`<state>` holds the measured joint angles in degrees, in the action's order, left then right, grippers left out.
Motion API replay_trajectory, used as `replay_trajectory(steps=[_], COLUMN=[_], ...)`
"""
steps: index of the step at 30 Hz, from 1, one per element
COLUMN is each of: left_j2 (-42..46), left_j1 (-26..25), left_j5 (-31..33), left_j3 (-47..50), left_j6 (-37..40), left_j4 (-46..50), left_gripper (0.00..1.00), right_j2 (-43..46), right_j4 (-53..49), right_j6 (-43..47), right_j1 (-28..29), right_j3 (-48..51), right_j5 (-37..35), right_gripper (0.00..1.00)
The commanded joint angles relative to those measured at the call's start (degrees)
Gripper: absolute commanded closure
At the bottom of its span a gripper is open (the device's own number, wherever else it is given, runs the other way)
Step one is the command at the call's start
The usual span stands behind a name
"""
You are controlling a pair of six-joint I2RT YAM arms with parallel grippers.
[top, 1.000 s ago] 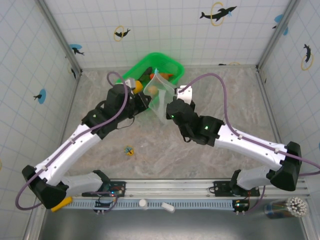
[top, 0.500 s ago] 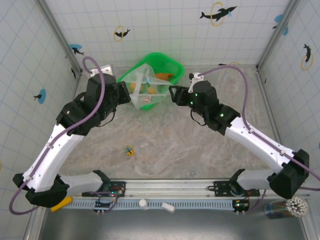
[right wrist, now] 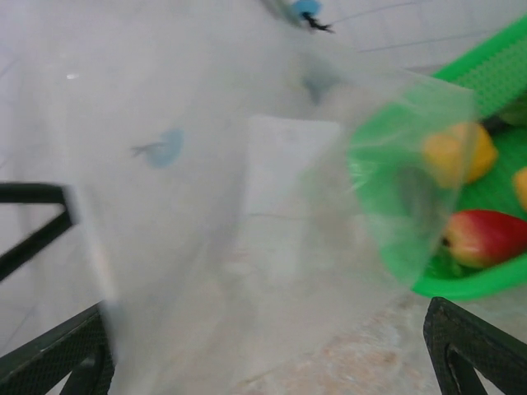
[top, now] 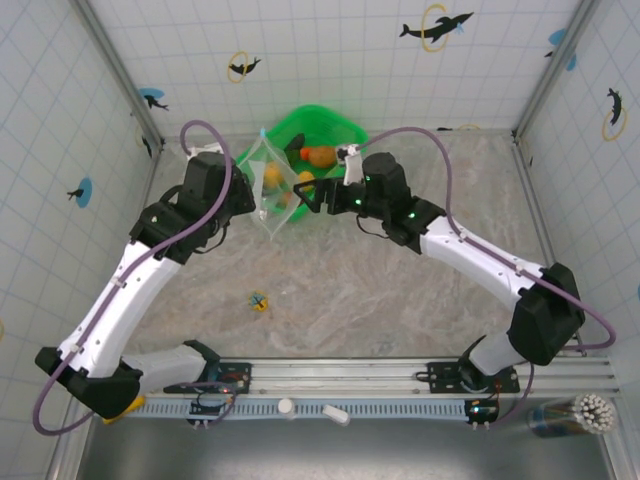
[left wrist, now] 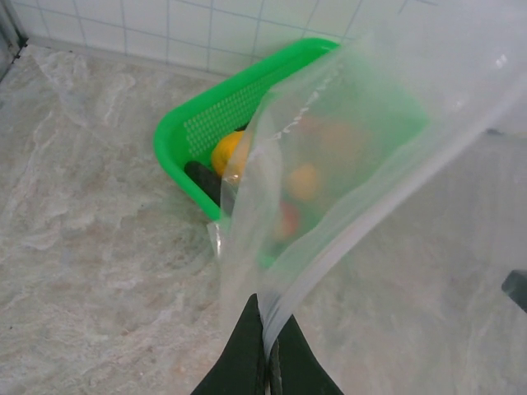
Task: Place the food in the zip-top bag and seal the zipper
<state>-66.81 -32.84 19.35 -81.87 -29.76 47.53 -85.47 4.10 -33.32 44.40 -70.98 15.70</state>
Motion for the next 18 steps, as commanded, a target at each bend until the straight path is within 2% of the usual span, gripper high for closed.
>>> replay_trajectory(steps=[1,4,7,8,14,18], left_j2=[0.3,0.4,0.1,0.2,1.9,2.8], left_j1=[1.5,3.1,3.8,4.0,4.3,4.3], left_j5=[-1.5,-3.8,-2.2,-0.4,22.4,29.4], left_j3=[0.1,-0.6,-1.7,-2.3,-4.3,-3.9], left_j6=[1.4,1.4,1.5,1.8,7.3,10.5], left_j4=[-2.3,-3.1,-2.9,-2.8,-4.1,-6.4], left_gripper=[1.00,1.00,1.00,1.00,1.00,1.00], right_j2=[1.4,2.1,3.4,3.3,-2.1,-6.1], right_j4=[3.2,4.5,5.9,5.5,-5.4,-7.5], right_j6=[5.8,7.5,7.4,6.4,0.1,-4.1], right_j1=[1.8,2.3,1.8,0.9,-3.8,-5.8], right_j3=[-3.2,-3.8,-3.0,-3.0,-5.5,-4.1], right_j5=[5.8,9.2,5.8,2.7,-11.6,-17.9], right_gripper=[0.00,0.00,0.00,0.00,0.08,0.08])
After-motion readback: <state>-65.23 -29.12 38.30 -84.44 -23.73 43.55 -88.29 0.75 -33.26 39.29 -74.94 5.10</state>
